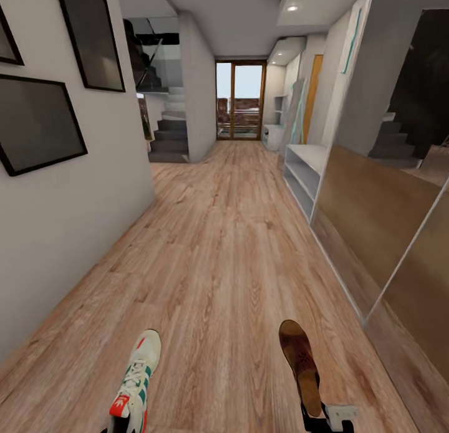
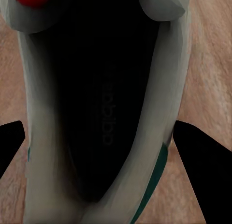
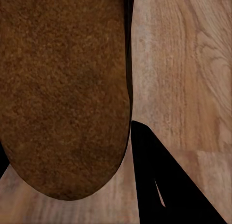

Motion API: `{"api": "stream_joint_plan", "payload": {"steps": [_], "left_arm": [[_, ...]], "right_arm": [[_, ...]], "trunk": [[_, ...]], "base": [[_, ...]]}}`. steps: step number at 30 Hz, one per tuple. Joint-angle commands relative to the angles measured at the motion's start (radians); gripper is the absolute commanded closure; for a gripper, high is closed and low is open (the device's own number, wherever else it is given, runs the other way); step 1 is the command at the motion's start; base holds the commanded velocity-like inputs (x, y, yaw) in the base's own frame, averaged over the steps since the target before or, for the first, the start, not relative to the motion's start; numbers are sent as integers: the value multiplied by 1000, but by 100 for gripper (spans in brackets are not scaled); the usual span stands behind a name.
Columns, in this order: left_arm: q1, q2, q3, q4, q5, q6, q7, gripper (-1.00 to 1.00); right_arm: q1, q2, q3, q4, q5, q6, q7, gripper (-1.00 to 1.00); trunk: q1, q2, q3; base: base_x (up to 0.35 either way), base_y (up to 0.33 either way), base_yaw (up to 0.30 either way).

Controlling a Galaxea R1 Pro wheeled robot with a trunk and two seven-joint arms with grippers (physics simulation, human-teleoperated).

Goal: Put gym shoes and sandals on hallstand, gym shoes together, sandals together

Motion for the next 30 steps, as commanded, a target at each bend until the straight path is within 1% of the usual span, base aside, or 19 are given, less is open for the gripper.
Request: {"api": "stream_joint_plan", "payload": {"steps": [1, 8, 30], "left_arm": [[0, -1, 8, -1, -9, -3, -4, 100], [0, 1, 15, -1, -7, -3, -1, 100], [0, 1, 15, 0, -3, -2, 0, 100]], "right_arm": [[-1, 1, -8, 1, 3, -3, 6, 100], [-1, 0, -9, 1, 3, -2, 7, 100], [-1, 1, -8, 27, 5, -3, 7, 100]], "trunk": [[0, 0, -1], [0, 0, -1], [0, 0, -1]], "base": [[325, 132, 0], [325, 132, 0], [325, 100, 0]]}}
